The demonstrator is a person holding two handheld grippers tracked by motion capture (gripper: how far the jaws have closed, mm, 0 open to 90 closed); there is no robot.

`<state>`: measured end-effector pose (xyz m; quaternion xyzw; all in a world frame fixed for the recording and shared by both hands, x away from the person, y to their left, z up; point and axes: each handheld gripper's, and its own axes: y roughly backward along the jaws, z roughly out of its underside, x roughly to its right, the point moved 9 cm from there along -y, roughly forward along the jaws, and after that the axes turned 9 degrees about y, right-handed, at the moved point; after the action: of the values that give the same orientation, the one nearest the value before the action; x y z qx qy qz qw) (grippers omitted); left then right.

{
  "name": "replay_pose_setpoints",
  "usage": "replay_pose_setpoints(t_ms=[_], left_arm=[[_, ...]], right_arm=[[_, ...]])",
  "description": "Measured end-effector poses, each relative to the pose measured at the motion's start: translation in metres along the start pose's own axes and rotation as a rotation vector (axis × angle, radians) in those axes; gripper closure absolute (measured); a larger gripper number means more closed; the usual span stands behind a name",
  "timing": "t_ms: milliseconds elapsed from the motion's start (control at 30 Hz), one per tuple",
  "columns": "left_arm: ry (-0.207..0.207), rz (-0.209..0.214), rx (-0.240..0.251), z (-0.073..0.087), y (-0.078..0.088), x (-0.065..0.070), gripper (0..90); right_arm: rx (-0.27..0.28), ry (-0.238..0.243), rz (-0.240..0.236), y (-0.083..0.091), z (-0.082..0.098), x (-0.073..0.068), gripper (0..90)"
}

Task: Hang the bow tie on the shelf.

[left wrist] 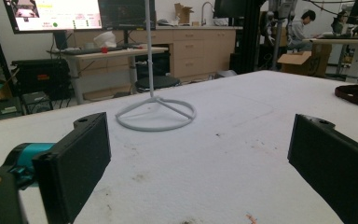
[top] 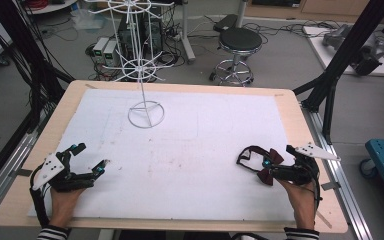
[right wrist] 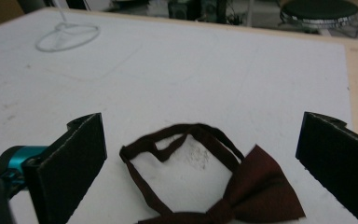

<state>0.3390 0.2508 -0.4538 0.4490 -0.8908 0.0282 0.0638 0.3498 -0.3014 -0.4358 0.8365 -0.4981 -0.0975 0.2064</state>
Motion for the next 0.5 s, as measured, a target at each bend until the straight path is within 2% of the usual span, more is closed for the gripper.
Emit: replay_pose_setpoints(t_ms=[33, 100, 133, 200, 233, 333, 400, 467, 500], left_arm=[[0.000, 0.001, 0.001, 0.000, 0.000, 0.000, 6.2], [0.000, 0.001, 0.001, 0.000, 0.000, 0.000, 6.2], [0.000, 0.000, 0.002, 0.000, 0.000, 0.000, 6.2], [-0.004, 0.000, -0.002, 0.000, 0.000, 0.000, 6.2], [-0.002, -0.001, 0.001, 0.000, 0.000, 0.000, 6.2], [0.002, -0.001, 0.001, 0.000, 0.000, 0.000, 6.2], [-0.001, 0.001, 0.003, 0.000, 0.000, 0.000, 6.2], [-0.005, 0.001, 0.000, 0.000, 0.000, 0.000, 6.2], [-0.001, 0.001, 0.002, 0.000, 0.000, 0.000, 6.2]], right_arm=[[-0.027, -0.008, 0.002, 0.001, 0.002, -0.001, 3.9], [-0.040, 0.005, -0.002, 0.001, 0.003, -0.001, 5.5], [-0.070, 0.006, 0.015, 0.002, 0.006, -0.002, 5.5], [-0.083, 0.014, 0.025, 0.002, 0.007, -0.002, 5.5], [-0.111, 0.018, 0.045, 0.002, 0.010, -0.003, 5.5], [-0.143, 0.014, 0.056, 0.001, 0.012, -0.004, 5.5], [-0.200, 0.014, 0.089, 0.001, 0.019, -0.005, 5.5], [-0.212, 0.017, 0.103, 0.001, 0.020, -0.005, 5.5], [-0.238, 0.000, 0.107, 0.001, 0.022, -0.007, 5.5]])
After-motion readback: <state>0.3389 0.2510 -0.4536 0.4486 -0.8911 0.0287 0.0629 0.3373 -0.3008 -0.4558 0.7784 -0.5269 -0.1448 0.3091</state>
